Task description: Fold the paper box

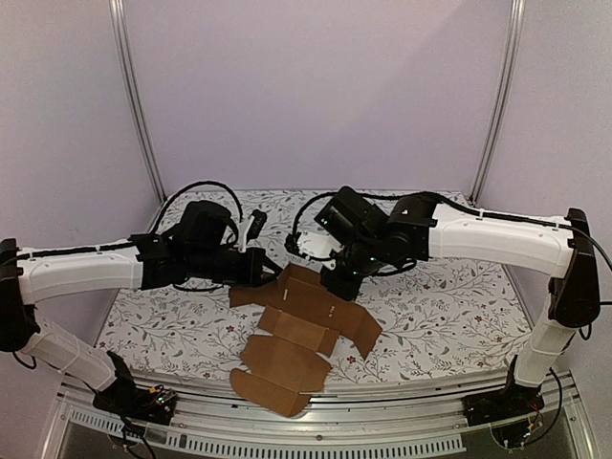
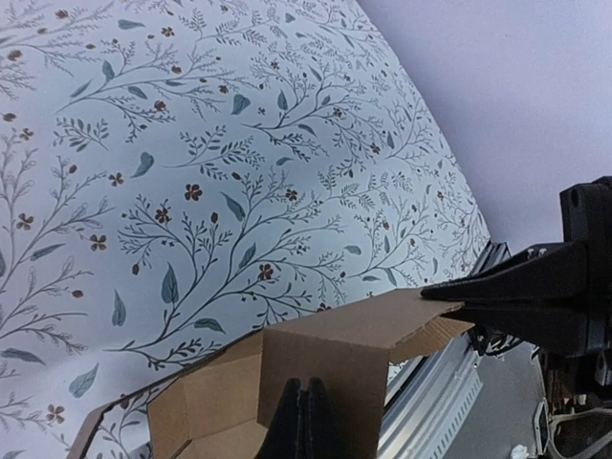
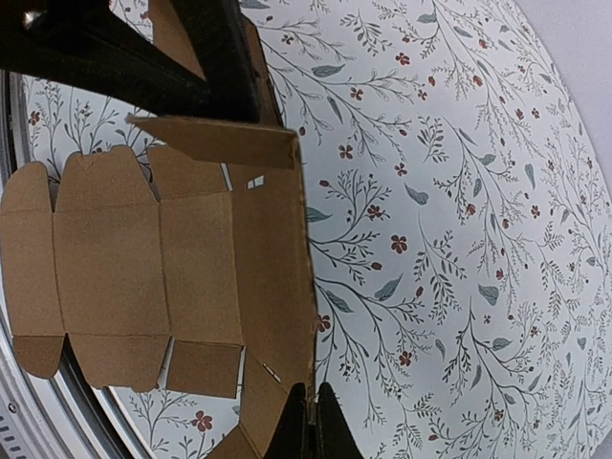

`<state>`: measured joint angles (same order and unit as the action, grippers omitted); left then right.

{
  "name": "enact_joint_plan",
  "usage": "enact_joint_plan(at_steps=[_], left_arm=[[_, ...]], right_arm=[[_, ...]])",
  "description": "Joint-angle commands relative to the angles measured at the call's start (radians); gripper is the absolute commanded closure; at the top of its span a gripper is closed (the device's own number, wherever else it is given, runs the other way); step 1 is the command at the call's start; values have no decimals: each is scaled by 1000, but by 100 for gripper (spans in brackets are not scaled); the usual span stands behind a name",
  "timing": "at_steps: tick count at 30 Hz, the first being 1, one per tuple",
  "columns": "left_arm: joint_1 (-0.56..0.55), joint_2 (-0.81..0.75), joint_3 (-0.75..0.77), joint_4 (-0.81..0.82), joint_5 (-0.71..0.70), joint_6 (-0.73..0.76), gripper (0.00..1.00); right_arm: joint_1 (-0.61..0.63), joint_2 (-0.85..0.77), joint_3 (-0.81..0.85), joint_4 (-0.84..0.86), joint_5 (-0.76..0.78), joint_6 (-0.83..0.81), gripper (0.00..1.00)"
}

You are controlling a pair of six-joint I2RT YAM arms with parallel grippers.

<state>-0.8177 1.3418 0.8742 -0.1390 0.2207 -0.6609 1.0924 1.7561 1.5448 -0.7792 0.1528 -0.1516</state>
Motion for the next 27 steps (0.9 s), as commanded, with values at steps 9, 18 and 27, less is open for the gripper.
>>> enact_joint_plan(at_steps=[9,18,27], left_arm=[[-36,56,40,76,95,-14,100],[-37,140,55,181,140,-48,100],[-37,88,46,52,45,-4,100]], right_arm=[[8,-1,15,36,37,67,100],[20,-5,8,53,20,80,100],[20,-13,-18,48,83,81,100]])
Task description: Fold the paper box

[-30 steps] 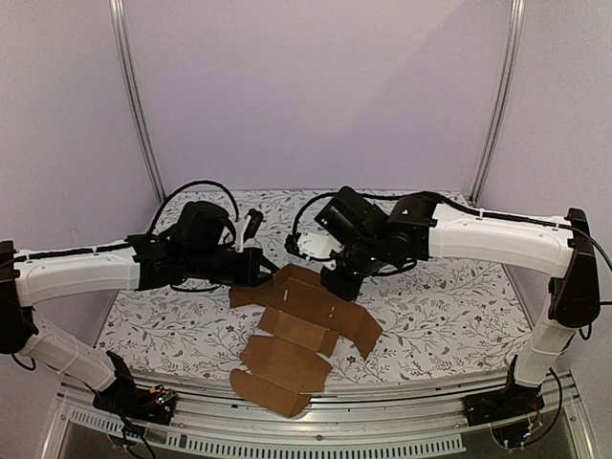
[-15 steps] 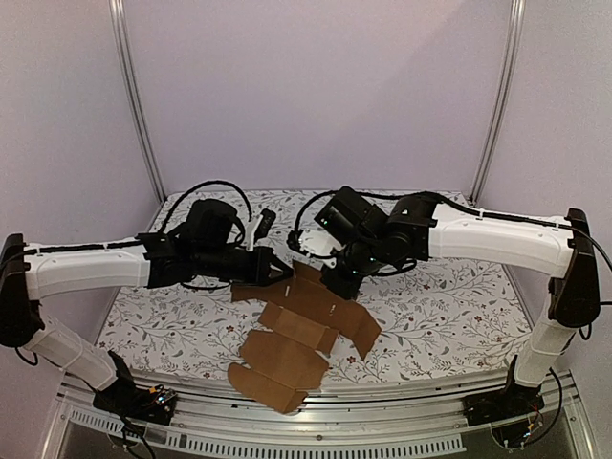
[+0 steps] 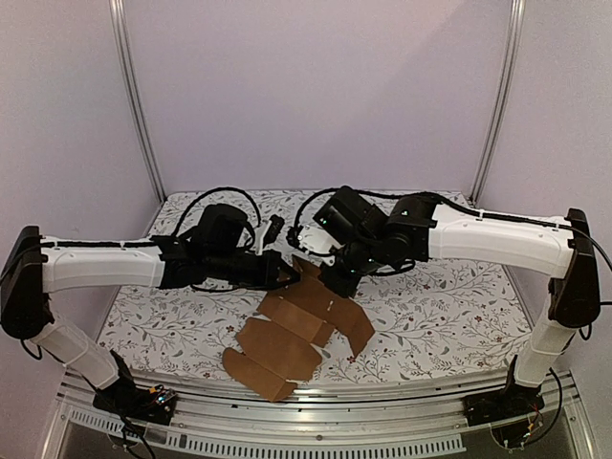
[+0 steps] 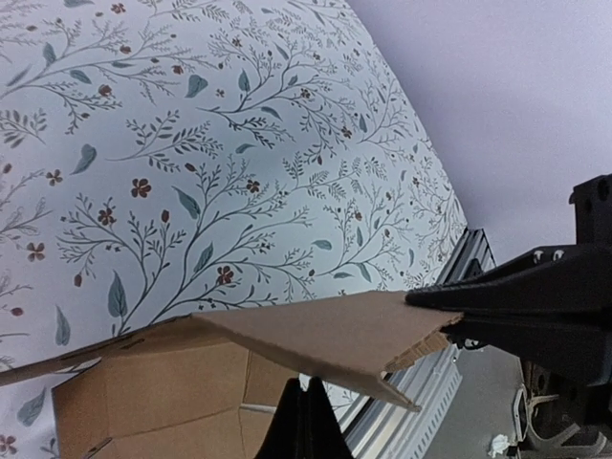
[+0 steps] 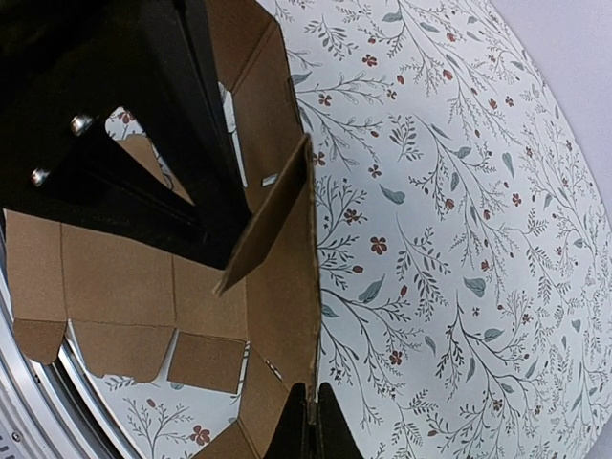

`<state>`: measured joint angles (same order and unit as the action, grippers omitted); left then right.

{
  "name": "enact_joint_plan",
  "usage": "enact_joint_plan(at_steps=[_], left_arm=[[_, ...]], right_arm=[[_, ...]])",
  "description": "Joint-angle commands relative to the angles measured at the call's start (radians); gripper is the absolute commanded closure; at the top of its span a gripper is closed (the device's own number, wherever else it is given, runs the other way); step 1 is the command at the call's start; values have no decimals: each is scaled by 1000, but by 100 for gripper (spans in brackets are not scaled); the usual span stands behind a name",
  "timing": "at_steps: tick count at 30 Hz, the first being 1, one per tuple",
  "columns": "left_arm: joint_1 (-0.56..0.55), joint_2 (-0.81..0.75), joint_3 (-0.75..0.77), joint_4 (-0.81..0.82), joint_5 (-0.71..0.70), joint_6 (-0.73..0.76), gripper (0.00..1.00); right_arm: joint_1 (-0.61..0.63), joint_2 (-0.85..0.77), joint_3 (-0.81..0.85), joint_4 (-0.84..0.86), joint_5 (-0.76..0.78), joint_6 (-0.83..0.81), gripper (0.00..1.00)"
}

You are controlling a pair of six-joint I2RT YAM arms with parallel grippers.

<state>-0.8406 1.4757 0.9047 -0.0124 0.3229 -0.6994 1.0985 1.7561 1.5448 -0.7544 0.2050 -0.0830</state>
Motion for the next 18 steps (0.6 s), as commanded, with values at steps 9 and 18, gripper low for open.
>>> enact_joint_plan(at_steps=[9,18], left_arm=[[-12,-207,-65,-257,-244,92,100],[-11,-275,-202,-240,-320,67,100]], right_arm=[[3,21,-17,-11,42,22,100],[4,75,-4,-35,91,-17,100]])
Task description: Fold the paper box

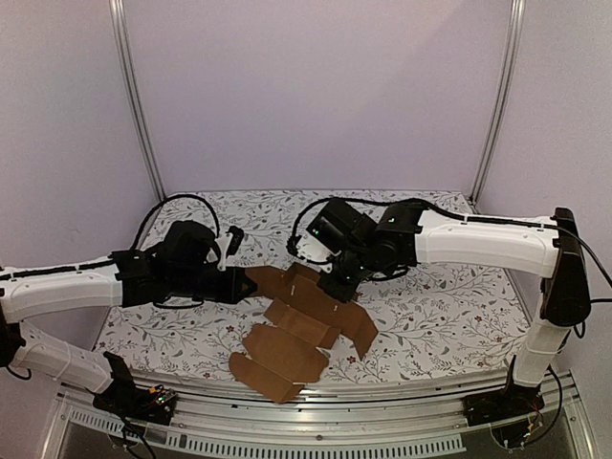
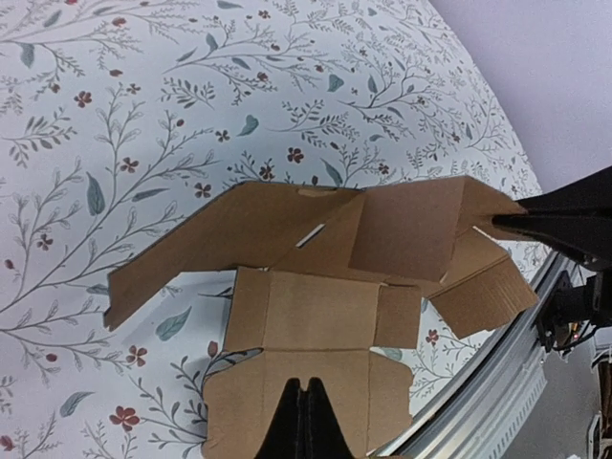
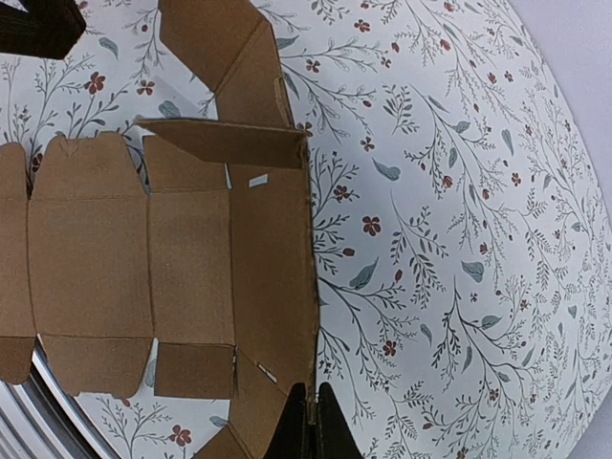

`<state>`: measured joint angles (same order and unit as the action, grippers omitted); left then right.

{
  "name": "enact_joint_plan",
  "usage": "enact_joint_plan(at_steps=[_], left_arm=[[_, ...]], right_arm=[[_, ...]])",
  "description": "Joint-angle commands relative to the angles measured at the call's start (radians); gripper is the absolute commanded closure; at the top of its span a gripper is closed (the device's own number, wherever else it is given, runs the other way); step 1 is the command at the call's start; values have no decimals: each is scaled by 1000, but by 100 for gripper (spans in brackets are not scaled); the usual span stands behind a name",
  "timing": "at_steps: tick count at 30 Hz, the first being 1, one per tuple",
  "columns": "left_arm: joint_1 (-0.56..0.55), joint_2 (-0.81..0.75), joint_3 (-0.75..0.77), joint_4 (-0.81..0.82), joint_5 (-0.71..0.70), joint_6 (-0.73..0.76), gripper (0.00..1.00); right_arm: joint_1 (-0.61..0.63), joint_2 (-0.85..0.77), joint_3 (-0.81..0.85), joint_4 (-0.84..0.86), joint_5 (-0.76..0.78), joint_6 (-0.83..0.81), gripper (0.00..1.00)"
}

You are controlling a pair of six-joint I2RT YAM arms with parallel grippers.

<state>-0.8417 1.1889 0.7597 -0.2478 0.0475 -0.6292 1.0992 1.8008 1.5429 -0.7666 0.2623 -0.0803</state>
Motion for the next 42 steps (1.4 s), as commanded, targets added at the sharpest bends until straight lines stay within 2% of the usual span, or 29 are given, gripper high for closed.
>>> enact_joint_plan(at_steps=[1,10,20,31,42], left_arm=[[-10,22,-69,9,-44,-5,100],[-10,182,-89,131,-67,-18,100],[-13,302,-76,143,-161,-11,100],[-47,395,-57,140,-138,-8,100],[-80,399,-61,140,-70,-18,100]], right_arm=[[2,38,1,-23,33,-22,100],[-4,100,23,-21,12,-12,100],[-7,127,23,-22,12,2,100],[-16,155,35,-21,28,10,100],[-22,165,52,-18,49,29,100]])
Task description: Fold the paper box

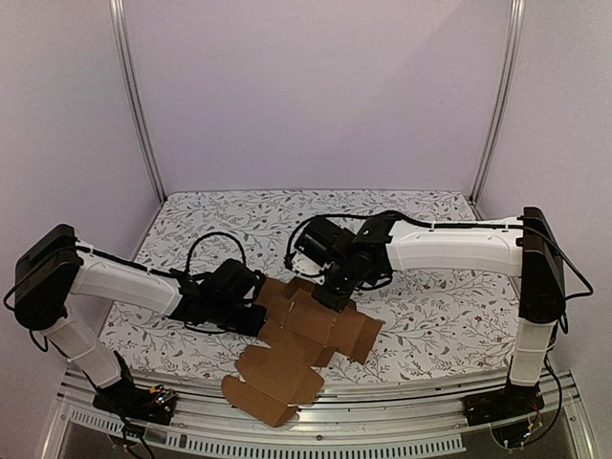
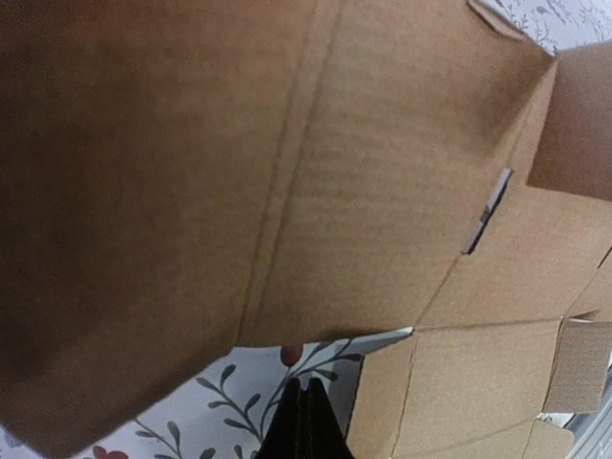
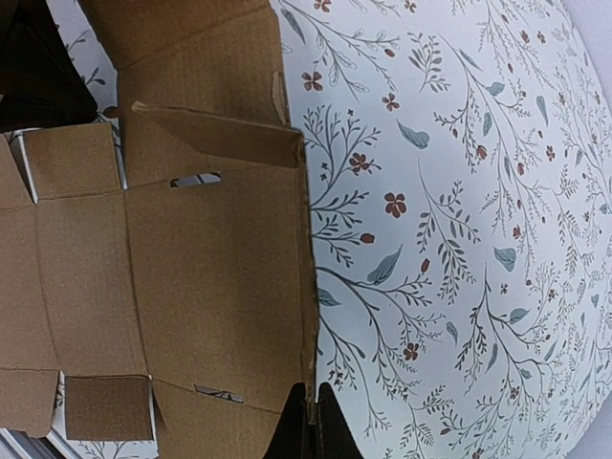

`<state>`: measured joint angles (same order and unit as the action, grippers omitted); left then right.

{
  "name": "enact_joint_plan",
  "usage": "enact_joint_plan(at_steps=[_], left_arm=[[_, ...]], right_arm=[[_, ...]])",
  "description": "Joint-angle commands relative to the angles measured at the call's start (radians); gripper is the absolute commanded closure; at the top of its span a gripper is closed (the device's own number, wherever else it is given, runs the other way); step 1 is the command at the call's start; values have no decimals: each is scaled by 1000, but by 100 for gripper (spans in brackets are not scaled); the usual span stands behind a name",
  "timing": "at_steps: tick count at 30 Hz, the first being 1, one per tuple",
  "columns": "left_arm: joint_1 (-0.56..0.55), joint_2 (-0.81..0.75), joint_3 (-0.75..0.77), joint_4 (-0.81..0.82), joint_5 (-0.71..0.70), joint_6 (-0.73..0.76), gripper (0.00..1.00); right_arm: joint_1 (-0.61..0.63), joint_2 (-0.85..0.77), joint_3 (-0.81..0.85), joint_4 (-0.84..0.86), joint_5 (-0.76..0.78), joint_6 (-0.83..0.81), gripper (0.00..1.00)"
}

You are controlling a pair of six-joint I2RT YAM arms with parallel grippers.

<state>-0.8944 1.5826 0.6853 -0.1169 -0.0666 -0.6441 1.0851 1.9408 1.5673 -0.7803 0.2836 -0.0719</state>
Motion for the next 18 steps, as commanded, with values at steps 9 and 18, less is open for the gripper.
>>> enact_joint_plan(at_steps=[9,18], left_arm=[[-56,-43,12,26,106,-19,100],[-96,-51,29,40,118,-49,100]], right_arm=[[-9,20,28,-7,41,37,100],[-5,2,5,2,42,45,100]])
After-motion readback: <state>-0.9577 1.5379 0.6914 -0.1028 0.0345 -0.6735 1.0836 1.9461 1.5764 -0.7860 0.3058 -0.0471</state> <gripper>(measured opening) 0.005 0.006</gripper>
